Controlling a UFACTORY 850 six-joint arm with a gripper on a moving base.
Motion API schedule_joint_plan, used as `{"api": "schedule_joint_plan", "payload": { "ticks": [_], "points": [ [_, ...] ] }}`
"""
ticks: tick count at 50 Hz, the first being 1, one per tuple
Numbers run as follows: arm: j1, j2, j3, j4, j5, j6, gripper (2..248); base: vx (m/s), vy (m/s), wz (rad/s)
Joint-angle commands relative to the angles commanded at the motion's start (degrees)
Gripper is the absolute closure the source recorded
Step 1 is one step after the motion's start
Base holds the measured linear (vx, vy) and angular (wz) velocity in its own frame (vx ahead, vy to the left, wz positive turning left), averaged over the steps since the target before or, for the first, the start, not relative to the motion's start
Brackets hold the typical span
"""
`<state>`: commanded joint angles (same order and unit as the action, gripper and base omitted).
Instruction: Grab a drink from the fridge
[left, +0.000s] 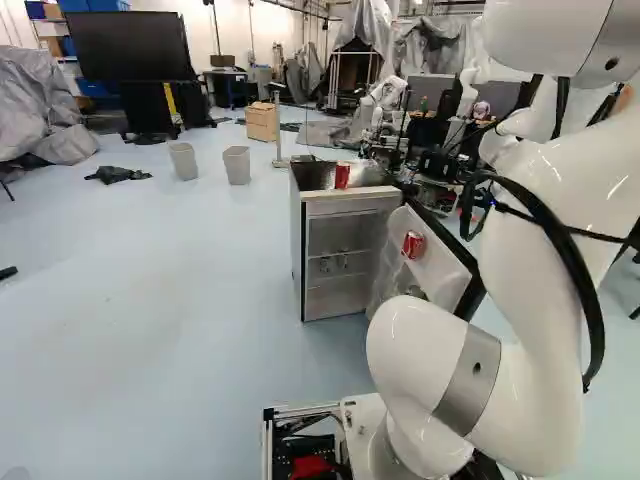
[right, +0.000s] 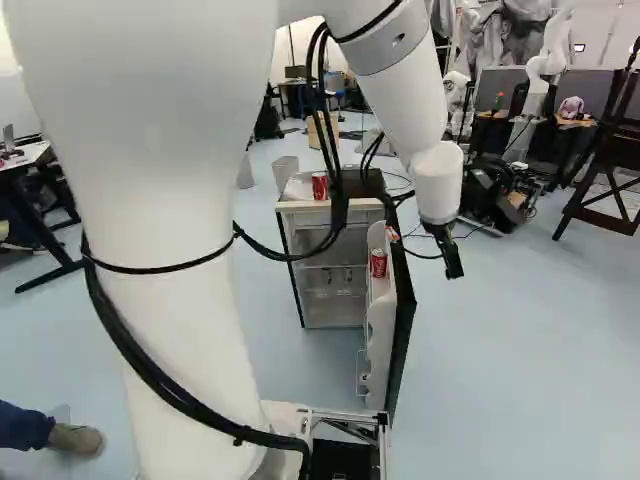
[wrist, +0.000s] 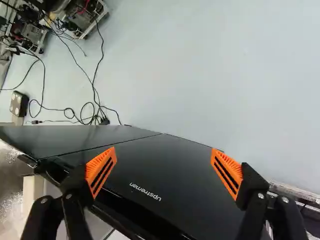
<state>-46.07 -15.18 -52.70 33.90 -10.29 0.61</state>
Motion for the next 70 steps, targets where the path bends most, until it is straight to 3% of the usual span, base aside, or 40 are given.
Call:
{"api": "schedule_joint_plan", "payload": {
  "ticks": [30, 70],
  "points": [
    [0.20, -5.07, -1.31, 0.00, 0.00, 0.00, 3, 0.000, 0.000, 0.000],
    [2.62, -2.82, 1.90, 0.00, 0.00, 0.00, 3, 0.000, 0.000, 0.000]
  ]
}}
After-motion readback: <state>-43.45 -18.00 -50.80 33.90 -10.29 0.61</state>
